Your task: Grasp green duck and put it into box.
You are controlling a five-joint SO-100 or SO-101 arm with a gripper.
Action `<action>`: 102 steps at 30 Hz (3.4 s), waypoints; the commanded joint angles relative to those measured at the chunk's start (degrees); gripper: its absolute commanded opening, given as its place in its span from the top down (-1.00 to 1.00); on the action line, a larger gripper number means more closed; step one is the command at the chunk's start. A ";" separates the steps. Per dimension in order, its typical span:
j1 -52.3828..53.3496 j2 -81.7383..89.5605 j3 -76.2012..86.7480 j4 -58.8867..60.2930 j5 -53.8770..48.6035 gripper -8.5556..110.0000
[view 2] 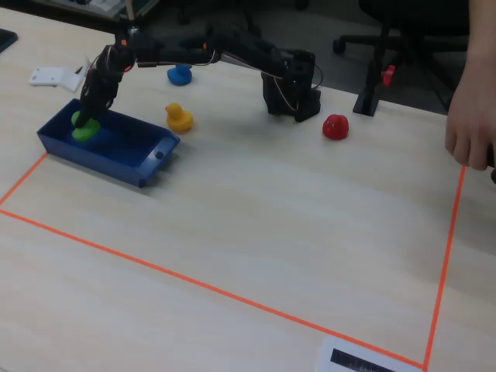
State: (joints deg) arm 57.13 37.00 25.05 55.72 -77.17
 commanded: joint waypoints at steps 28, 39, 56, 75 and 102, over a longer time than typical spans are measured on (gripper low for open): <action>-4.57 23.55 4.66 -1.67 -13.80 0.85; -25.84 75.50 57.39 1.67 -10.37 0.85; -43.15 132.89 132.54 -2.20 -6.77 0.85; -56.60 149.24 151.70 4.31 -6.68 0.85; -56.78 152.67 153.11 20.57 -6.50 0.85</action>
State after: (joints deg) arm 0.70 190.11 178.33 75.23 -84.11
